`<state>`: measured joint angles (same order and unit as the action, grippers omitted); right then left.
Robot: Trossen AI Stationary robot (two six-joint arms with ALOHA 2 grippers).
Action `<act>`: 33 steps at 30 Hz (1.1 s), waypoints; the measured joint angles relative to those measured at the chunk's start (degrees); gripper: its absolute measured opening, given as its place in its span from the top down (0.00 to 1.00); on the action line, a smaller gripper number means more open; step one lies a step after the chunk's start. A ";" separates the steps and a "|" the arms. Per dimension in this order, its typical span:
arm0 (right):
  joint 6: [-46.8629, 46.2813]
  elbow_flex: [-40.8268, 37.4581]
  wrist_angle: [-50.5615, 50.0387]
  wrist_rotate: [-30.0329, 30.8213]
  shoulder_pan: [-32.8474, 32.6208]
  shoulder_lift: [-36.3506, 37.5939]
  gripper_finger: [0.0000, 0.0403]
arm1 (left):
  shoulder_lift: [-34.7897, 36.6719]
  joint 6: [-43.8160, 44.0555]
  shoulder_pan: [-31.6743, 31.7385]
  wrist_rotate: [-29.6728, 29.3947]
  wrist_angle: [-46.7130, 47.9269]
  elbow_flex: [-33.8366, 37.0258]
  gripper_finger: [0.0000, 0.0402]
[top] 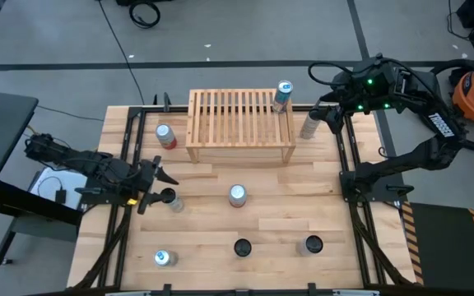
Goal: Place canned beverage on shelf
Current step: Put the left white pink soda can on the shelf
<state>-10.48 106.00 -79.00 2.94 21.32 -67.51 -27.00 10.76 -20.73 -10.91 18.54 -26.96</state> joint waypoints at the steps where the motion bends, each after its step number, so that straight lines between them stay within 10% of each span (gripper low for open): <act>1: -0.05 0.00 0.01 0.00 0.01 0.00 0.21 | 0.00 0.00 0.00 -0.01 -0.37 0.00 0.40; 33: 1.22 0.00 0.04 0.00 0.00 0.00 0.21 | 0.00 -7.17 2.31 -0.96 -0.95 0.00 0.40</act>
<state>-9.26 106.00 -78.96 2.94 21.32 -67.51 -27.00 3.59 -18.42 -11.87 17.58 -26.96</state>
